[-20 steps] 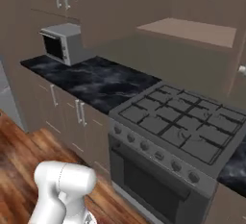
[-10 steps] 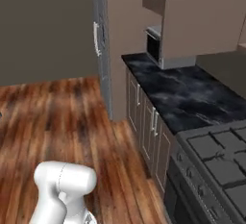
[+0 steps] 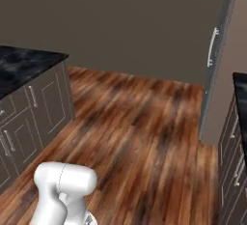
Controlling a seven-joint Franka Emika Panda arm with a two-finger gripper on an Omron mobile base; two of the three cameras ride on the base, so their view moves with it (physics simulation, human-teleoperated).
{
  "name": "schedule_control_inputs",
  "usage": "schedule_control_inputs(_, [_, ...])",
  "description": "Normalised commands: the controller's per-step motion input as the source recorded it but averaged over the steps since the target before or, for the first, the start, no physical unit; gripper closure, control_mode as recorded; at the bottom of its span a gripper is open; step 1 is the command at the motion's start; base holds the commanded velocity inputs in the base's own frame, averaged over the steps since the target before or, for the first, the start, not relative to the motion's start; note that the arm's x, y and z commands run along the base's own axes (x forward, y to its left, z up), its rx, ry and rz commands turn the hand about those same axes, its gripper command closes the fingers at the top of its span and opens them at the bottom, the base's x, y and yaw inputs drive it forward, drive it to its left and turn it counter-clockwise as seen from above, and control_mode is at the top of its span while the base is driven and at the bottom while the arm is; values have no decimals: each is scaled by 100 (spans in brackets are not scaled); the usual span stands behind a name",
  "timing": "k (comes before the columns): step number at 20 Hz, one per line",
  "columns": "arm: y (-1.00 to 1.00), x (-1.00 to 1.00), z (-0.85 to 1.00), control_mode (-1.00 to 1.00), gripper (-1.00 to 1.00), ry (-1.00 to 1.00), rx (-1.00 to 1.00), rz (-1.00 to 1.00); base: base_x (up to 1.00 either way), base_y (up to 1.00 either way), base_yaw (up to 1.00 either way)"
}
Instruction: Open the cabinet directly in front. Then move the liquor and the cup to the dining counter with the jar on it.
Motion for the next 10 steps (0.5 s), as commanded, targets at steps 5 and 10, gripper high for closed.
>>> schedule_control_inputs(5, [0, 0, 0, 100, 100, 0, 0, 0, 0, 0, 92])
schedule_control_inputs(10, [0, 0, 0, 100, 100, 0, 0, 0, 0, 0, 92])
